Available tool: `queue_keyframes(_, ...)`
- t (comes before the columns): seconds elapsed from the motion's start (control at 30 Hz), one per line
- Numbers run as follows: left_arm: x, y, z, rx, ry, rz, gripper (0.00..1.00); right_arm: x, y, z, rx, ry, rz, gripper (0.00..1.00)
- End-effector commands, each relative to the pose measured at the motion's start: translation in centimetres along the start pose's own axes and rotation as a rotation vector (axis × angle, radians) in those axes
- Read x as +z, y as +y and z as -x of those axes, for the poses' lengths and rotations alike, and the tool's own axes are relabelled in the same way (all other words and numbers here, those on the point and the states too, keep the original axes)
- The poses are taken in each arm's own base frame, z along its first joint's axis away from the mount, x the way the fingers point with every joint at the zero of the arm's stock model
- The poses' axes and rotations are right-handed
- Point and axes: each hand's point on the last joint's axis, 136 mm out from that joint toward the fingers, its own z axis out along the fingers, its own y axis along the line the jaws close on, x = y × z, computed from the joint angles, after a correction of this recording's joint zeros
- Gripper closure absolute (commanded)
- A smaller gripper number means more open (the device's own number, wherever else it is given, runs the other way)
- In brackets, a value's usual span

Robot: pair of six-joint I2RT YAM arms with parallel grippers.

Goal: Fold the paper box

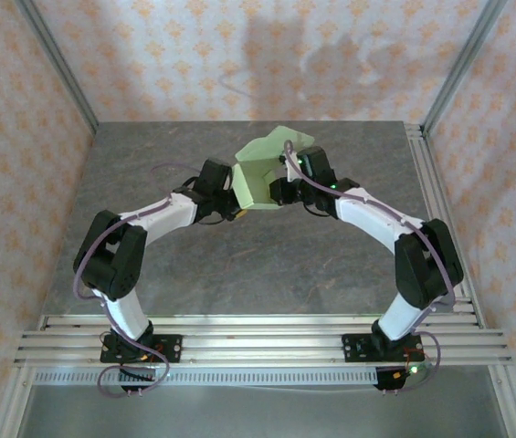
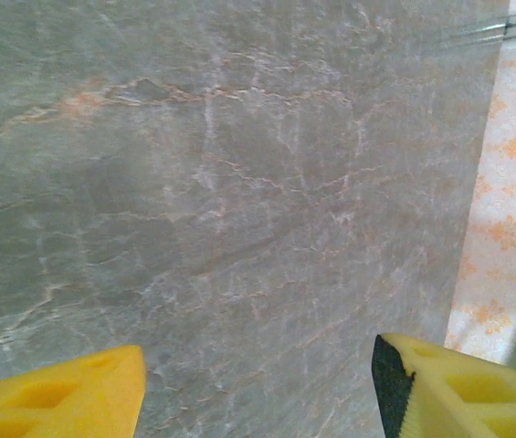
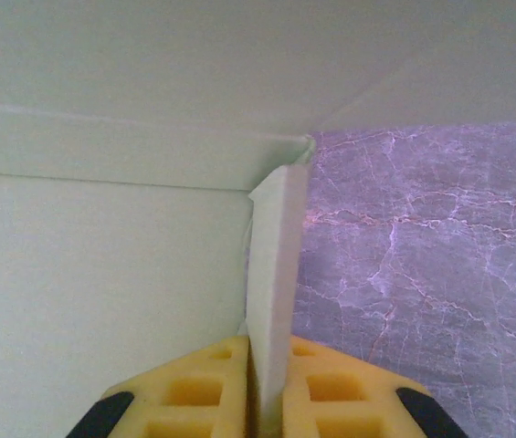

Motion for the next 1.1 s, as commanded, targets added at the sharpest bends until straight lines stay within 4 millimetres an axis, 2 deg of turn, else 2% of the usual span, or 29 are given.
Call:
queue_keyframes(0.0,-1.1,1.0,0.2,0.021,-0.028,-0.007,0.31,-1.8,0.3,1.2,0.0,-0.059,0.04,0.87)
queue_keyframes(0.13,-1.4,3.2,-0.5,0.031,-0.017,0.061,0.3,-2.3,-1.8,1.0,0.019,-0.057,-0.012,0.87)
queue_keyframes(0.33,-1.8,8.2,-1.2,-0.022,-0.033,0.159,0.29,-1.7,-4.9,-0.2,0.021,-0.031,-0.133,0.87)
queue_keyframes(0.43,-3.1,11.1,-1.1,-0.055,-0.059,0.228,0.29,-1.1,-6.7,-1.3,0.027,-0.01,-0.212,0.88)
queue_keyframes(0.53,-5.1,12.9,-0.7,-0.066,-0.094,0.279,0.29,-0.6,-8.4,-2.6,0.015,0.004,-0.32,0.88)
queue_keyframes(0.7,-8.4,13.7,0.5,-0.047,-0.149,0.339,0.29,-0.6,-10.4,-4.6,-0.012,-0.002,-0.564,0.9)
queue_keyframes(0.8,-9.6,13.8,1.2,-0.047,-0.169,0.348,0.29,-0.7,-10.8,-6.1,0.011,-0.02,-0.645,0.91)
queue_keyframes(0.97,-10.3,13.5,1.6,-0.036,-0.175,0.353,0.29,-0.4,-11.5,-8.5,-0.048,-0.002,-0.764,0.91)
queue_keyframes(1.07,-10.3,13.2,1.7,-0.034,-0.175,0.347,0.29,0.3,-11.8,-9.8,-0.042,0.018,-0.774,0.91)
